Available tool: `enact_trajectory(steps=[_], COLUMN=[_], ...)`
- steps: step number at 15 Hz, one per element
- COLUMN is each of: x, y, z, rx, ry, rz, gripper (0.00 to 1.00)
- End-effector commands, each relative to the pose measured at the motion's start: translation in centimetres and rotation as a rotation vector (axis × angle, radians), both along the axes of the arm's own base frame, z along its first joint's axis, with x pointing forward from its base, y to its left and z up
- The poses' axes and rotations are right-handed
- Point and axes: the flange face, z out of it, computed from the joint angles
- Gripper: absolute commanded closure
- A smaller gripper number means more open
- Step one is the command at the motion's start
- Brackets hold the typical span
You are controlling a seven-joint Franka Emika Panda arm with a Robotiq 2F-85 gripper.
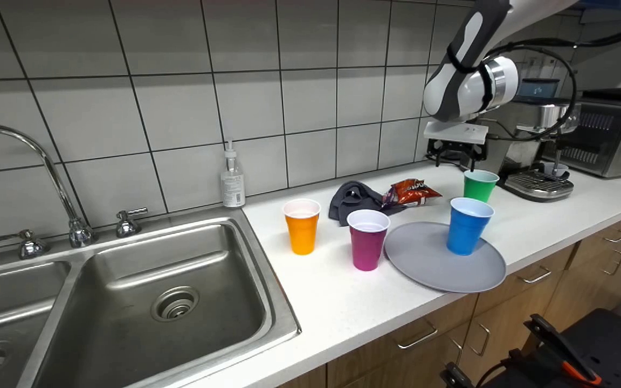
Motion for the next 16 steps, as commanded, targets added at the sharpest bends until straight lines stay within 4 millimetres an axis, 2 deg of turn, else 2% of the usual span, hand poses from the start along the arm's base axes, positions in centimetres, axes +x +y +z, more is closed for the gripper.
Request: enact_trajectory(steps=[1,8,16], x=[1.4,2.0,2.7], y=[-1.7,-3.7,-4.5], z=[0.0,-1.1,-2.8], rx=[-0.004,-0.021,-0.017], ry=[0.021,0.04,0.064], rz=[-0.023,-0.057,-0.074], gripper=[0.0,0.0,0.0])
